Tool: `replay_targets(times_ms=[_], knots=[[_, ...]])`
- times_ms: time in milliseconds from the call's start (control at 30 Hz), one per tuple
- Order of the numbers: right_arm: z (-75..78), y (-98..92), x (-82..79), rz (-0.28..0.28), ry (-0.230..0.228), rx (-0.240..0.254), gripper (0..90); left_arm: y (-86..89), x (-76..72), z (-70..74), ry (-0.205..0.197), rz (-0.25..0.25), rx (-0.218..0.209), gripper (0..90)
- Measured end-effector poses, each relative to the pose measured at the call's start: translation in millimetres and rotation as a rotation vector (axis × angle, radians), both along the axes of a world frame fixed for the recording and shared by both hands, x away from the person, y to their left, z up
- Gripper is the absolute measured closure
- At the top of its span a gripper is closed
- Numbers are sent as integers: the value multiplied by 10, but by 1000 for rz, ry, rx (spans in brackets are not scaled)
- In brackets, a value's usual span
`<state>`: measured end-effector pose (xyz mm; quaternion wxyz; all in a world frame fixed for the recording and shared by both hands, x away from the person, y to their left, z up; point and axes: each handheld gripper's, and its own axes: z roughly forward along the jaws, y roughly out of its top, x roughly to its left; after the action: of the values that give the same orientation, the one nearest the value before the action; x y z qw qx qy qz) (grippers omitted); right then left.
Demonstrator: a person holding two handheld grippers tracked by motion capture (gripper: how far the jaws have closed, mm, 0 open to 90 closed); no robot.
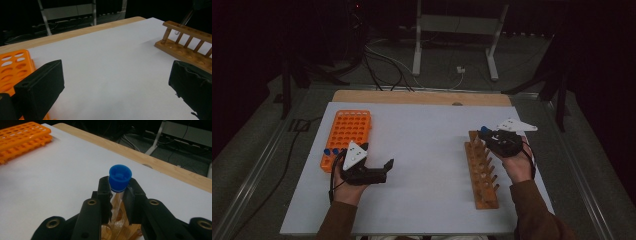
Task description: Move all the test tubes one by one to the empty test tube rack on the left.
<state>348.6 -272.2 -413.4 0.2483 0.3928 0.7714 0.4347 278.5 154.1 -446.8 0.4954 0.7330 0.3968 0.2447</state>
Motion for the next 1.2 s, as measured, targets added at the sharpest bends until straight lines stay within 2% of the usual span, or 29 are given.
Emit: replay_targets(times_ms=[233,700,867,967,1200], knots=[[98,23,-23,10,-20,-4,765,-97,43,58,-11,-16,-10,10],[188,49,-70,19,-45,0,765,-258,100,109,-22,-37,-23,10],[188,165,-81,52,-48,-11,765,-377,134,133,-28,-57,-26,13],[172,253,-79,76,-46,-14,764,-458,161,138,-28,-65,-13,29],[102,504,-83,134,-27,-13,763,-635,228,93,-12,-82,-18,40]])
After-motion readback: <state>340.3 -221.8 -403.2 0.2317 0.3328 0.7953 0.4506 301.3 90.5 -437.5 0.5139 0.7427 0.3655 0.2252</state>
